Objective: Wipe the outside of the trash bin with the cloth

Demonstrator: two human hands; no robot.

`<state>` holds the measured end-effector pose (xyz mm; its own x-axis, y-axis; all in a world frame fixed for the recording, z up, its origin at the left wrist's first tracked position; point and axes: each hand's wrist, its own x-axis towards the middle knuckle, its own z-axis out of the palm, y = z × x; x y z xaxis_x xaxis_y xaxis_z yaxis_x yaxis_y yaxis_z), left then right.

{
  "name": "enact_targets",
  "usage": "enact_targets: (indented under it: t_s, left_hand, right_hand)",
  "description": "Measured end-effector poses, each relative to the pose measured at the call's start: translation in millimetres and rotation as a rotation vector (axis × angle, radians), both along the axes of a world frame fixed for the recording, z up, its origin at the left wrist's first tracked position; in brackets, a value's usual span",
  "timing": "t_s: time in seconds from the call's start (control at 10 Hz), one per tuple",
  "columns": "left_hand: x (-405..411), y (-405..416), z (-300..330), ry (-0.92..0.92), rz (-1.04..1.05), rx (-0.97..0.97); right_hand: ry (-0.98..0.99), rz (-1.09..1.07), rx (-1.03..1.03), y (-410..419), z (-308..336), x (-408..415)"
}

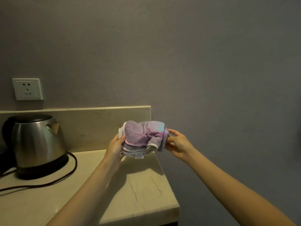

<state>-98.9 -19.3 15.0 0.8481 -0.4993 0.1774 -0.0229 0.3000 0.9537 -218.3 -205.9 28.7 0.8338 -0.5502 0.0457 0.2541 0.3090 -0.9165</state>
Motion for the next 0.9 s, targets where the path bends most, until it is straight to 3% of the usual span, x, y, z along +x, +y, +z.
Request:
enact_targets:
  t_s: [0.3,0.4,0.5,0.6,0.7,0.8,0.9]
  left_hand:
    - [55,16,-34,-0.106,0.354,0.28]
    - [58,18,-41,-0.25,0.327,0.394]
    - [63,18,-45,-0.379,0.343,0.532]
    - [65,20,-40,-0.375,0.392,0.568]
    - [58,20,-33,-0.476,0.599,0.509]
    - [36,9,-20,-0.587,0.602,0.291]
    - [14,-13,-2,-0.633,0.377,0.259]
  right_hand:
    - [0.188,-0.006,-0.124,16,-40,67]
    - [0.264,-0.014,-0.234,12,-53,77]
    - [0.333,-0.106,-0.467,3,-57,84]
    - [0.357,-0.165,-0.639,-7,-52,80]
    - [0.308,-0.159,-0.621,-15,-43,62]
    - [0.229,-0.176,-0.576,-26,-27,39]
    - [0.156,-0.247,-0.563,-39,-9,12]
